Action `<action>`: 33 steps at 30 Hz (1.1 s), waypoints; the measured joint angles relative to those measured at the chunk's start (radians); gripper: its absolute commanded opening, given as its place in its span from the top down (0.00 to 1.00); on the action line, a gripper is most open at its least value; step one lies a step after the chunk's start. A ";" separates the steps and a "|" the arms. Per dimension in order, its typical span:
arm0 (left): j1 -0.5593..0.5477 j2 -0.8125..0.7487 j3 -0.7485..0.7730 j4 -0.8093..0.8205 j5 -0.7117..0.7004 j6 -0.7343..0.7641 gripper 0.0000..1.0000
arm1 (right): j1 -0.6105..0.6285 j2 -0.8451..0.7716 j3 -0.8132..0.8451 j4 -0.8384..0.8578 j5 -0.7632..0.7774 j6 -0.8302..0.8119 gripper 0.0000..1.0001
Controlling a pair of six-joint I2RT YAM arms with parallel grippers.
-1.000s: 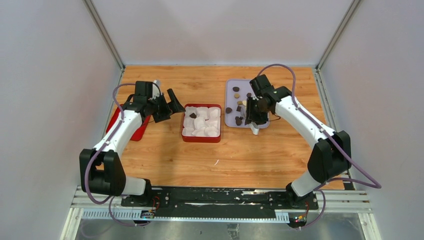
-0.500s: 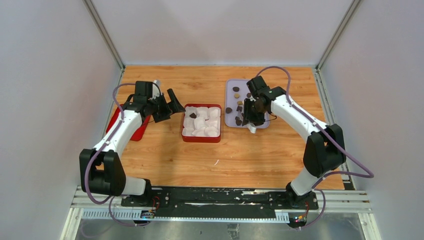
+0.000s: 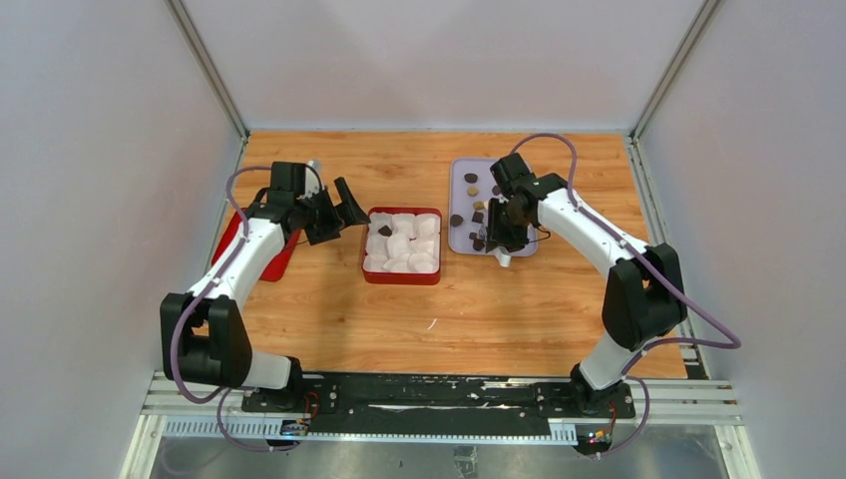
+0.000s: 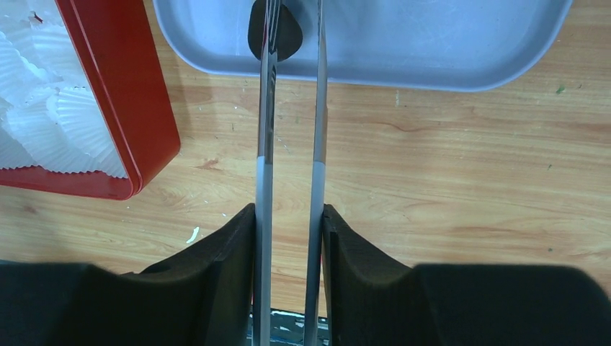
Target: Pack the chocolate
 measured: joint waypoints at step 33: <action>0.000 0.007 0.030 -0.030 -0.066 0.005 0.00 | 0.204 -0.009 0.278 -0.065 0.073 -0.127 1.00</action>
